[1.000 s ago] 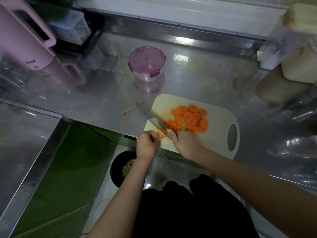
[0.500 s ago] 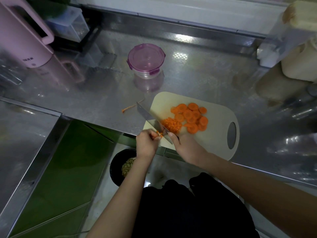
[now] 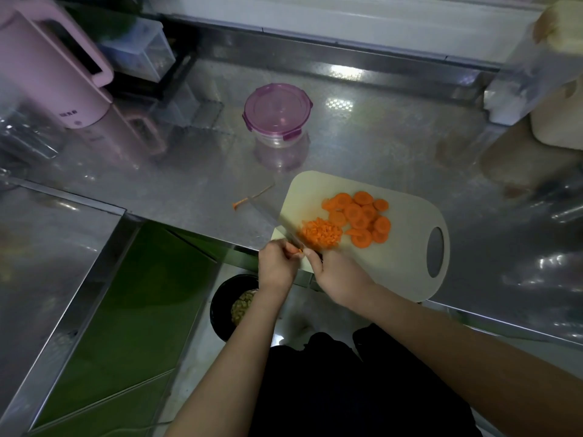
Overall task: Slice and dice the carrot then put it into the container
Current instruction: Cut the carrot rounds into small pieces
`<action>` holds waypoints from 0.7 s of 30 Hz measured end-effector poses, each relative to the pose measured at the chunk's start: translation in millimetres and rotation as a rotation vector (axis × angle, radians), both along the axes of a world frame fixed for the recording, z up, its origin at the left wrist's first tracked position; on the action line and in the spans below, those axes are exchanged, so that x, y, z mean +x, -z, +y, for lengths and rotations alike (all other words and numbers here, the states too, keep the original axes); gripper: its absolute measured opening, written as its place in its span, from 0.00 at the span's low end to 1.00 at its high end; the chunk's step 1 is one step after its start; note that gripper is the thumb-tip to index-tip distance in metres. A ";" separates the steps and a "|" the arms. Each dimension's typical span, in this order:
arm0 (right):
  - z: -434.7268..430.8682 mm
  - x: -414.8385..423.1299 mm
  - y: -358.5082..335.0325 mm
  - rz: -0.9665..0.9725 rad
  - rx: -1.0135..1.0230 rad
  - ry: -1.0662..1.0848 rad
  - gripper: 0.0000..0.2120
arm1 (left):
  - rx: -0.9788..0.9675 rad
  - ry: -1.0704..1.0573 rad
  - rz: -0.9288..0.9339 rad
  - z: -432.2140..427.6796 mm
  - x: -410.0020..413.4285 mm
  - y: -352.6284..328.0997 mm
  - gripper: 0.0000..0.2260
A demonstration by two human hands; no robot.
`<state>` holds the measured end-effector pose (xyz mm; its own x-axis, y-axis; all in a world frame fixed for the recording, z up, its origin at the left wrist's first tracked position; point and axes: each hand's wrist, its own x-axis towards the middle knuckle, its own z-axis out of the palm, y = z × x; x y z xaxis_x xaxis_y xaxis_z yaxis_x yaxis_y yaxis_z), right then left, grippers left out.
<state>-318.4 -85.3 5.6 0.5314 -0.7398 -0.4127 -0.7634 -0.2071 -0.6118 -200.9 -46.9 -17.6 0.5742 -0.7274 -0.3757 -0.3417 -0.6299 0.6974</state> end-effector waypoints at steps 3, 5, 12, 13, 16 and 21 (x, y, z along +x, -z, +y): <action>-6.5 3.3 0.9 -0.049 0.021 0.035 0.28 | -0.013 0.012 0.014 0.6 0.7 2.0 0.10; -9.7 0.5 1.0 -0.083 0.034 0.034 0.29 | -0.019 0.046 0.005 1.7 2.8 3.1 0.09; -14.8 -14.8 -3.6 -0.138 0.036 0.055 0.27 | -0.140 0.083 -0.046 6.5 14.0 2.2 0.11; -15.8 -16.2 -4.2 -0.143 0.036 0.054 0.27 | -0.155 0.092 -0.073 9.0 14.4 1.7 0.10; -19.1 -21.5 -2.9 -0.147 0.028 0.047 0.25 | -0.123 0.148 -0.141 17.7 12.6 2.6 0.07; -22.3 -36.7 -4.6 -0.207 -0.005 0.057 0.21 | -0.041 0.181 -0.136 20.7 7.7 6.9 0.06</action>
<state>-355.1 -107.6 10.2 0.5613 -0.7732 -0.2951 -0.6324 -0.1707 -0.7556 -193.2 -26.2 -24.5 0.4766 -0.8360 -0.2718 -0.5387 -0.5221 0.6612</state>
